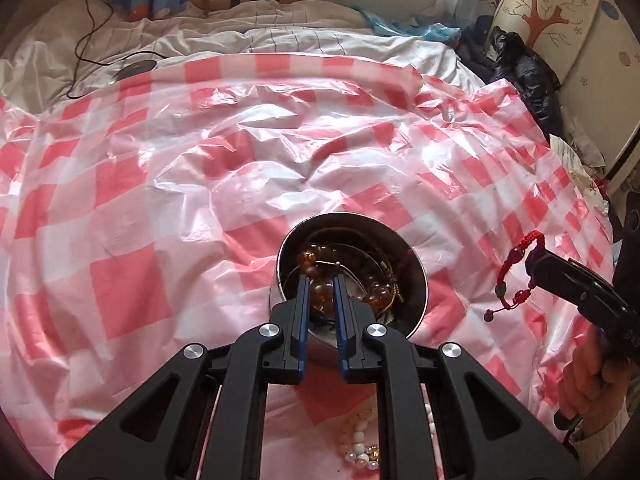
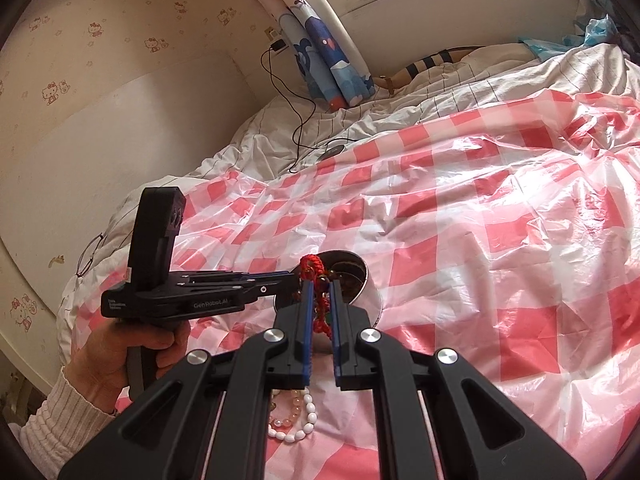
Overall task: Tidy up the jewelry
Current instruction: 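Open both grippers to drop the bracelets into the tin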
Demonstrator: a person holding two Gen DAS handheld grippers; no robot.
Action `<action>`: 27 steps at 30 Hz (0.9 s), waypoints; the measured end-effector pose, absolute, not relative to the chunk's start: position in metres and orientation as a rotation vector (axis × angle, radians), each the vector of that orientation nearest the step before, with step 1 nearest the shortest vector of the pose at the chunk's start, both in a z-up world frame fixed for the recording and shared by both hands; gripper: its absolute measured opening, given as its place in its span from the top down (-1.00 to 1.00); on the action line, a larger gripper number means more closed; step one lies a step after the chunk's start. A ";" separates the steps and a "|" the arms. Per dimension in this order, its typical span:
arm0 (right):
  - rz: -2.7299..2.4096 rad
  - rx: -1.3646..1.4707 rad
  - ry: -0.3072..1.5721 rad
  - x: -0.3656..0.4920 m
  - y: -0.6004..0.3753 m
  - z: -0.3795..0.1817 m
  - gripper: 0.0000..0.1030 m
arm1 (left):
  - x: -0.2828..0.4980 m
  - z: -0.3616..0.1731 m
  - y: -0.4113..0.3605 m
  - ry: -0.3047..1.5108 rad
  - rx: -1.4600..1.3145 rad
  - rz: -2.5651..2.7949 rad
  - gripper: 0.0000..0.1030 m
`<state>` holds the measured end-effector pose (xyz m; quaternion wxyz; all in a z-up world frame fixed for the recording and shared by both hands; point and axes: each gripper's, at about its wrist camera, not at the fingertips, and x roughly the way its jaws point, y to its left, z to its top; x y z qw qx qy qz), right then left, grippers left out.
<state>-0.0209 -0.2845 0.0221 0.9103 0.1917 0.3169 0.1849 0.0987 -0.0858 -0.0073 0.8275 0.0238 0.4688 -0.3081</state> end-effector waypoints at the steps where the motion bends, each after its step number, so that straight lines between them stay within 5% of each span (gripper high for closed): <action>1: 0.386 0.390 0.656 -0.019 -0.282 0.022 0.83 | 0.095 -0.005 -0.081 0.985 0.040 -0.656 0.78; 3: 0.391 0.376 0.657 -0.014 -0.276 0.022 0.83 | 0.085 0.003 -0.070 0.949 0.018 -0.647 0.69; 6: 0.401 0.333 0.658 -0.005 -0.265 0.024 0.83 | 0.069 0.013 -0.053 0.894 -0.030 -0.620 0.24; 14: 0.379 0.210 0.763 0.053 -0.230 0.006 0.82 | 0.056 0.006 -0.028 0.885 -0.105 -0.601 0.06; 16: 0.348 0.129 0.815 0.066 -0.220 -0.006 0.45 | 0.060 0.005 -0.023 0.888 -0.121 -0.590 0.06; 27: 0.238 0.136 0.700 0.035 -0.256 0.028 -0.06 | 0.062 0.012 -0.015 0.870 -0.124 -0.558 -0.10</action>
